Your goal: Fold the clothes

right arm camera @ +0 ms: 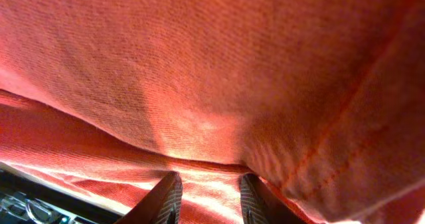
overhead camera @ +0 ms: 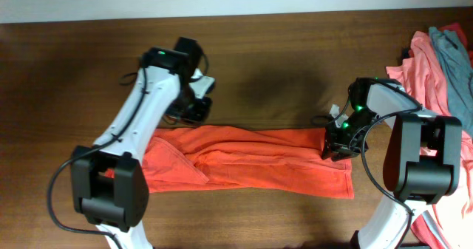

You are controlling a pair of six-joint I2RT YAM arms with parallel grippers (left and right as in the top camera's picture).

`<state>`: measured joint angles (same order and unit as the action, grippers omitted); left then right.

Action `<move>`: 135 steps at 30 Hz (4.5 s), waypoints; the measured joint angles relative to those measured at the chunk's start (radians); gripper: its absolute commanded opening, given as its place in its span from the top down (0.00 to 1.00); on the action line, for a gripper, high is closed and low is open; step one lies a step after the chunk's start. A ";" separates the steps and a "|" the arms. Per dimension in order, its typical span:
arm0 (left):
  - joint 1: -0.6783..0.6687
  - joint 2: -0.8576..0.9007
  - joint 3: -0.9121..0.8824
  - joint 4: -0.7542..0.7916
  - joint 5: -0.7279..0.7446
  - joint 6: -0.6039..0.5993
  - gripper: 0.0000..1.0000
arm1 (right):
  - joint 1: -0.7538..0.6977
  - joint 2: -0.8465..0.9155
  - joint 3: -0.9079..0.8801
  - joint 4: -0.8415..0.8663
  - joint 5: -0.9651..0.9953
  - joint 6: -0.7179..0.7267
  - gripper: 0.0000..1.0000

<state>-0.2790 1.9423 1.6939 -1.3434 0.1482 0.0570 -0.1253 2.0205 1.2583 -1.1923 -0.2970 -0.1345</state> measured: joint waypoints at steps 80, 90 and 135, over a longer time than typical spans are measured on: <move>0.272 -0.069 -0.183 0.023 0.012 -0.055 0.92 | 0.389 -0.185 0.143 -0.098 0.105 0.303 0.96; 0.272 -0.069 -0.183 0.023 0.039 -0.055 0.92 | 0.637 -0.081 0.144 0.055 0.116 0.422 0.96; 0.272 -0.069 -0.183 0.024 0.057 -0.055 0.92 | 0.487 -0.105 0.210 0.098 0.308 0.306 0.82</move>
<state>-0.0074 1.8736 1.5105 -1.3193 0.2054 0.0021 0.3614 1.9152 1.4681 -1.0939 0.0113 0.1711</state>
